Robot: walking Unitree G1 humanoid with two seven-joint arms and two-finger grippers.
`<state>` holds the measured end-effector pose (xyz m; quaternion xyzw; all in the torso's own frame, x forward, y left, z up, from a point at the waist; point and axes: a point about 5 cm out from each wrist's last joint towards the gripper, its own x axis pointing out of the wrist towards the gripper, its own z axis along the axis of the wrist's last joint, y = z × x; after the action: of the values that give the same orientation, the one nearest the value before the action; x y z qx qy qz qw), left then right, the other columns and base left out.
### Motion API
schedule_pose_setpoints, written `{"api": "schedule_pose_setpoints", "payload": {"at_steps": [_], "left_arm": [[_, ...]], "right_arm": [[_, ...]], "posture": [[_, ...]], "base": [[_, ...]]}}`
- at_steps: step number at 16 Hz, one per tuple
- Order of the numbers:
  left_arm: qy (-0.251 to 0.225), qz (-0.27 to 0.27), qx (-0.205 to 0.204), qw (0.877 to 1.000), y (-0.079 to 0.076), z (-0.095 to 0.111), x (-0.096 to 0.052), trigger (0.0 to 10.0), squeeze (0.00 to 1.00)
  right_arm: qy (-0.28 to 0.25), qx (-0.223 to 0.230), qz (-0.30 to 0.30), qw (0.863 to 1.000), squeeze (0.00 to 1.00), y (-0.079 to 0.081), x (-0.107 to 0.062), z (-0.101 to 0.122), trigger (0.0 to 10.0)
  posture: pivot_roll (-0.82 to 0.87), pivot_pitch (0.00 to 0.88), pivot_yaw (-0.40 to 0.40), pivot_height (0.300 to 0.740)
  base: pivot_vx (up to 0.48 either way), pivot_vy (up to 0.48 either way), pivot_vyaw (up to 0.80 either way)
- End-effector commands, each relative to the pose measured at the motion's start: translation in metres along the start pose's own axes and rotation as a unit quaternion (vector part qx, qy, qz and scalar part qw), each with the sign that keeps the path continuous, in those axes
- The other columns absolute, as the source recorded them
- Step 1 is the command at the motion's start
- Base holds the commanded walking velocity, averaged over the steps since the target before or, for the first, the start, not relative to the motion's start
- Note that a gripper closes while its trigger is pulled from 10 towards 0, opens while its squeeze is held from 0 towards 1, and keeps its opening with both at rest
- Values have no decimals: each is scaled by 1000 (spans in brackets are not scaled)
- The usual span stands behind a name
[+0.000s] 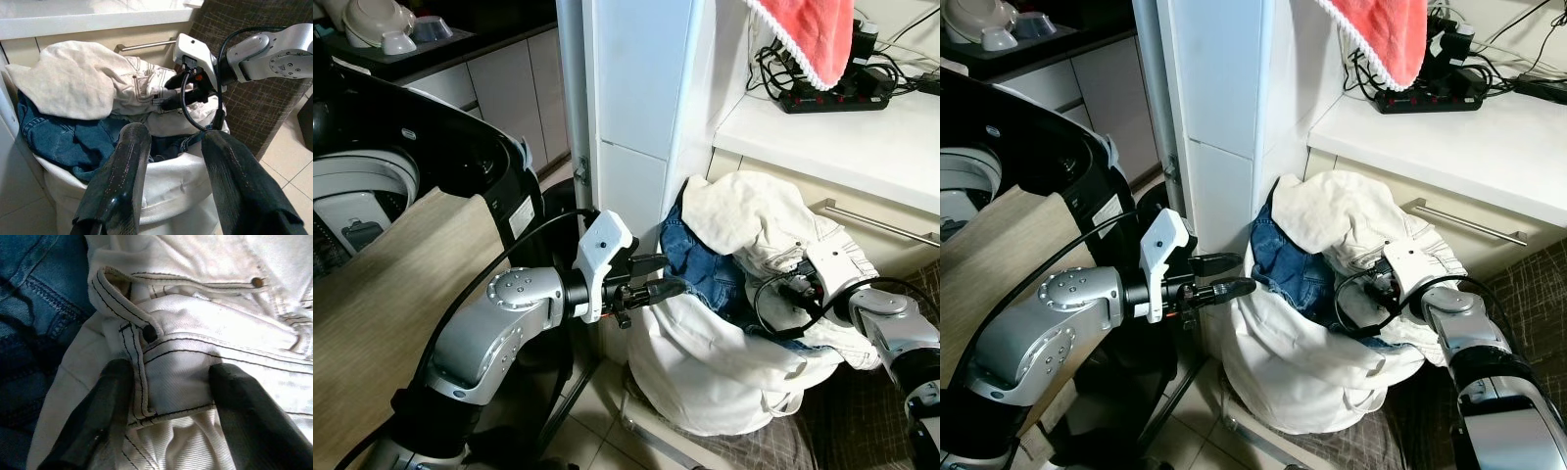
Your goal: Clothes washing
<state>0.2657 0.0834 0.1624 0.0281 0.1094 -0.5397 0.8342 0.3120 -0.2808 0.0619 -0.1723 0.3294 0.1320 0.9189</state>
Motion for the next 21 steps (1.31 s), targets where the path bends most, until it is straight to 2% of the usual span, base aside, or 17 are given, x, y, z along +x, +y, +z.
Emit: {"api": "schedule_pose_setpoints", "payload": {"at_steps": [1,9,13,15,16,17,18,20,21], "left_arm": [[4,5,8,1000,-1,2,-2,10000,0],[5,14,12,1000,1,2,-3,10000,0],[2,22,13,1000,2,2,-4,10000,0],[-2,27,13,1000,3,2,-5,10000,0],[-13,40,13,999,5,5,-5,10000,0],[-16,43,13,999,6,5,-5,10000,0],[-24,50,12,998,8,8,-5,10000,0],[-48,70,17,996,13,15,-4,10000,0],[-86,87,25,992,17,28,-1,10000,0]], "right_arm": [[-6,0,10,1000,0,2,2,4,0],[-8,0,28,1000,0,3,3,3,0],[-47,38,39,997,0,0,1,16,0],[-63,38,51,996,0,-2,-2,23,0],[-94,49,72,992,0,-6,-9,35,0],[-103,50,79,990,0,-7,-11,39,0],[-126,57,102,985,0,-9,-18,48,0],[-191,68,170,964,0,-8,-38,74,0],[-279,67,250,925,0,-1,-67,106,0]], "posture": [[-53,0,11,740],[-54,0,12,740],[-57,0,9,740],[-60,0,9,740],[-60,0,8,740],[-64,0,10,740],[-64,0,10,740],[-64,0,10,740],[-72,0,12,740]], "base": [[0,0,0],[0,0,0],[0,0,0],[0,0,0],[0,0,0],[0,0,0],[0,0,0],[0,0,0],[0,0,0]]}}
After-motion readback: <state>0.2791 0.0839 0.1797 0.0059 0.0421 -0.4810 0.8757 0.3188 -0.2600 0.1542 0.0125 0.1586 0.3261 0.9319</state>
